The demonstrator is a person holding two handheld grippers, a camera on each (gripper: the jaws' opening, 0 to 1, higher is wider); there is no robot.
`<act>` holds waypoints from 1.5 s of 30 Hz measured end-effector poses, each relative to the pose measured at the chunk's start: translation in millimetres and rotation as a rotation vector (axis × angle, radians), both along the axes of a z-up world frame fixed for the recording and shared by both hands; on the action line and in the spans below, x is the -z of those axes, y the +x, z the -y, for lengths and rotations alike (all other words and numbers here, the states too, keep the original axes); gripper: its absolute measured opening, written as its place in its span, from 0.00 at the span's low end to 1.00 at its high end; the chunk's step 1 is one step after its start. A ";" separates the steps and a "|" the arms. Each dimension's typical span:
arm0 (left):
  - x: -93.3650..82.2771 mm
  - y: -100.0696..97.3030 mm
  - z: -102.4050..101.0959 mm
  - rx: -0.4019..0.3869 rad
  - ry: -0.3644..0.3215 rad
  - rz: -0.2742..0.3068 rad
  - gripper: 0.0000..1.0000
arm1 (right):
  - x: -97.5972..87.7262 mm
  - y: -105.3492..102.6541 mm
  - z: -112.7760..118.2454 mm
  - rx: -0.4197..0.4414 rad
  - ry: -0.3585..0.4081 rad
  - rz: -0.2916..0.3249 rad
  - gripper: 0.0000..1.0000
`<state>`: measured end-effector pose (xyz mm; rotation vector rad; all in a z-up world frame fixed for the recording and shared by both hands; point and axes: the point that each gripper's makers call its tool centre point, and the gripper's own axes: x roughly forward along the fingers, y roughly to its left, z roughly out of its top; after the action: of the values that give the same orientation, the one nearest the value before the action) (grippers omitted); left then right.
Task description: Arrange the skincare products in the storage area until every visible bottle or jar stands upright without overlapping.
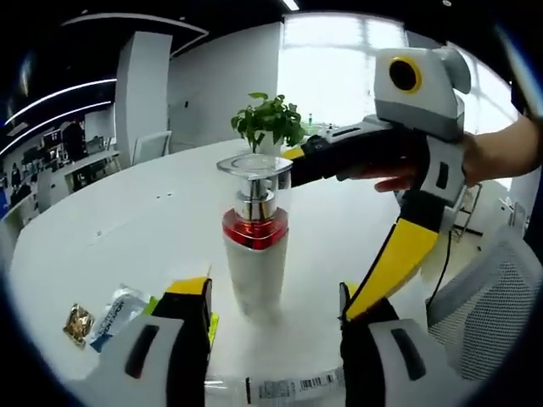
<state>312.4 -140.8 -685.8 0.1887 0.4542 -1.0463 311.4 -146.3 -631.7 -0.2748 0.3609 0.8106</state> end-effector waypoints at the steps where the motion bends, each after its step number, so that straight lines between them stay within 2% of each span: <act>1: 1.0 -1.3 -1.9 -0.004 0.004 -0.008 0.58 | -0.3 -2.1 0.0 0.002 -0.001 -0.002 0.74; 4: 1.3 -6.8 -9.4 -0.018 0.015 -0.023 0.61 | -0.8 -10.4 0.6 0.017 0.002 -0.009 0.79; 10: 1.9 -19.1 -26.9 -0.067 0.037 -0.070 0.70 | 1.4 -27.6 -0.1 0.035 0.011 -0.028 0.81; 11: 0.4 -27.0 -31.0 -0.073 0.034 -0.071 0.71 | 1.9 -31.7 -0.3 0.039 0.013 -0.032 0.82; 17: -3.3 -41.7 -45.9 -0.105 0.023 -0.092 0.77 | 2.7 -49.4 -3.0 0.062 0.029 -0.049 0.85; 25: -6.6 -60.3 -76.7 -0.164 0.007 -0.135 0.83 | 5.6 -67.4 -7.2 0.078 0.049 -0.077 0.88; 33: 1.2 -84.0 -109.4 -0.215 0.010 -0.175 0.88 | 10.3 -88.7 -8.4 0.093 0.062 -0.099 0.88; 37: 0.8 -103.8 -118.2 -0.204 0.010 -0.188 0.93 | 17.4 -99.1 -8.2 0.099 0.068 -0.115 0.89; 45: -4.0 -125.2 -137.9 -0.214 0.011 -0.192 0.95 | 18.8 -113.9 -5.6 0.118 0.085 -0.133 0.89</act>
<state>187.2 -2.9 -681.8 0.0476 0.6401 -0.8551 197.4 -140.7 -650.5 -0.1193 0.4617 0.7278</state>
